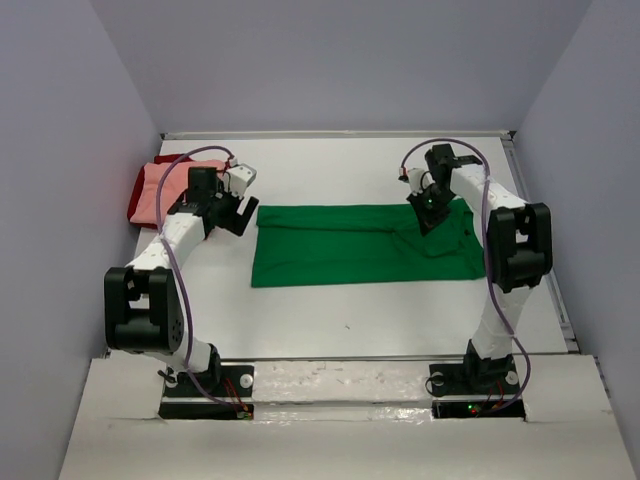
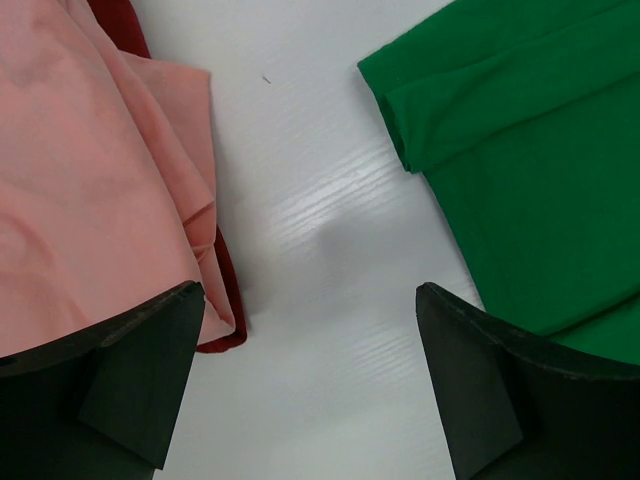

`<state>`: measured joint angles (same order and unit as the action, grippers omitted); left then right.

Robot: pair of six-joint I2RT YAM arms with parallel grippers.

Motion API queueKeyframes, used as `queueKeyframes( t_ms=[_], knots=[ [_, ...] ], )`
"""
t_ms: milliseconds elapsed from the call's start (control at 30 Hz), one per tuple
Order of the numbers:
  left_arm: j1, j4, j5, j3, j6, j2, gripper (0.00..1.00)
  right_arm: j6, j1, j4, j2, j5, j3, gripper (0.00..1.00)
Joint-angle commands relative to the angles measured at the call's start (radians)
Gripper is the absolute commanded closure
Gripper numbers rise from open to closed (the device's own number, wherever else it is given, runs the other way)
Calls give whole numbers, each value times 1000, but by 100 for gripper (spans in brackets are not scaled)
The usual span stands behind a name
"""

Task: Fold and stack the t-shirts
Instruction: Fold the tshirt

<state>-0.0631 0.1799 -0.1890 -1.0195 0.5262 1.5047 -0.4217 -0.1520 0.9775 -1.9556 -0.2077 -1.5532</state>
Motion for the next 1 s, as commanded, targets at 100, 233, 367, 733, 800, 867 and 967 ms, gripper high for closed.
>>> queueKeyframes(
  t_ms=[100, 233, 367, 733, 800, 867, 967],
  knots=[
    [13, -60, 14, 53, 14, -124, 1, 20, -6, -95, -74, 39, -27, 100],
    [16, -69, 19, 78, 21, -153, 1, 20, -6, -122, -101, 60, -38, 100],
    [31, -82, 11, 102, 21, -173, 1, 17, -6, -135, -111, 82, -38, 100],
    [55, -82, -47, 116, 15, -193, 1, 4, -6, -132, -71, 142, -56, 100],
    [85, -82, -52, 114, 15, -193, 1, 6, -6, -132, -69, 146, -61, 100],
    [86, -80, -56, 114, 14, -198, 1, 6, -6, -129, -68, 148, -67, 100],
    [89, -82, -64, 116, 14, -204, 1, 6, -6, -122, -51, 152, -80, 100]
  ],
)
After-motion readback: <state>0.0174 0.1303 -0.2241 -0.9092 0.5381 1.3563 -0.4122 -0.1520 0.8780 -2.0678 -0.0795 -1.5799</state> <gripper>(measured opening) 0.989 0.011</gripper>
